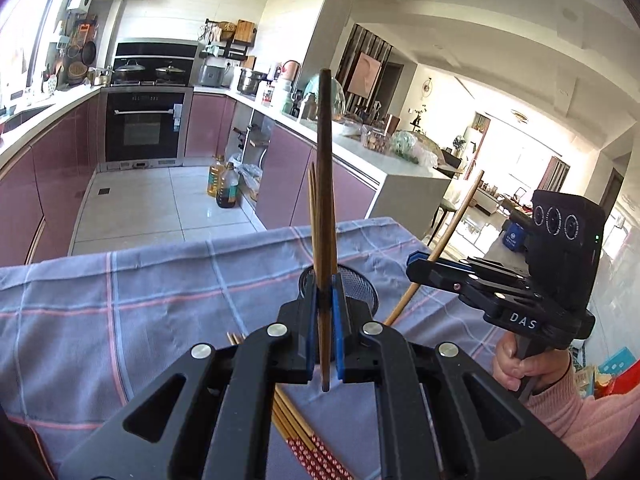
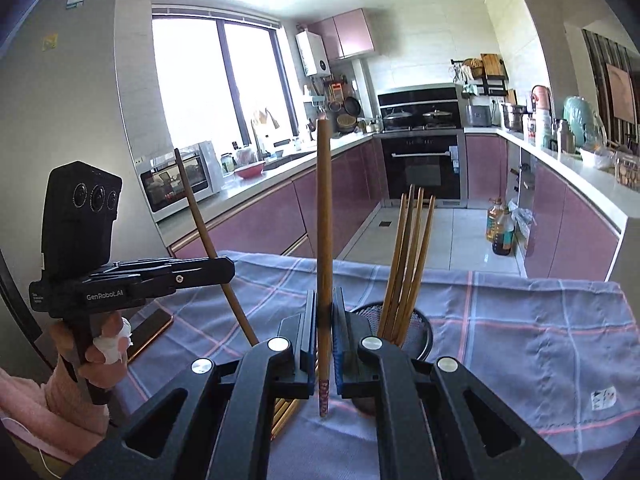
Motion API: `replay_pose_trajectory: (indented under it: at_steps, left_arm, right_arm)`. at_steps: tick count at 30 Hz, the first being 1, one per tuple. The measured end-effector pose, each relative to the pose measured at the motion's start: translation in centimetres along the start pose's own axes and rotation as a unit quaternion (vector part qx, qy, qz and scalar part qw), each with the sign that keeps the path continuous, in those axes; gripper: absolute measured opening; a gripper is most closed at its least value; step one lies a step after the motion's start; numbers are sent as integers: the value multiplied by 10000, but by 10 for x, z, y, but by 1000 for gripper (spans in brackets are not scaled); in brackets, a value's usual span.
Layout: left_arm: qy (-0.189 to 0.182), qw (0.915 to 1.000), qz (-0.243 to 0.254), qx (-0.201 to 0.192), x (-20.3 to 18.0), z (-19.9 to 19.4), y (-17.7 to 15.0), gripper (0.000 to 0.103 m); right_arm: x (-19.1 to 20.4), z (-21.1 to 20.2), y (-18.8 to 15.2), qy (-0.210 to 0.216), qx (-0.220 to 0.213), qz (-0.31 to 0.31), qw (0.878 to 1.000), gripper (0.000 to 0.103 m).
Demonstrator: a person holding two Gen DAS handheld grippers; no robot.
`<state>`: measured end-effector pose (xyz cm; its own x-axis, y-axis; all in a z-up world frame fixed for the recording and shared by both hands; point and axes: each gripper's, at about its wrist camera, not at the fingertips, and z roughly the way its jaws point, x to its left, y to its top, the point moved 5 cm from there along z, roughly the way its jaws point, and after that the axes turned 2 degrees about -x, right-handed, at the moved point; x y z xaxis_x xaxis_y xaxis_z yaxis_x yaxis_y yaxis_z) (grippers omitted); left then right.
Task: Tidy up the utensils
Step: 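Lift the left tool's chopstick upright over the mesh cup while the right tool carries its own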
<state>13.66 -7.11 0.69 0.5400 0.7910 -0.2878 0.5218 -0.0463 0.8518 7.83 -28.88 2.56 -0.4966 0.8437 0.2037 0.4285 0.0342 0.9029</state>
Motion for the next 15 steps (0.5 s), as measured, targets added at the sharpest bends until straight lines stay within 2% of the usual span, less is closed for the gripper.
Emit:
replay_pose_trajectory:
  at_steps: [15]
  left_arm:
    - [-95,9987,288,-399,-30,5,53,7]
  right_arm:
    - [-16,-13,44,-185,-463,-174,9986,6]
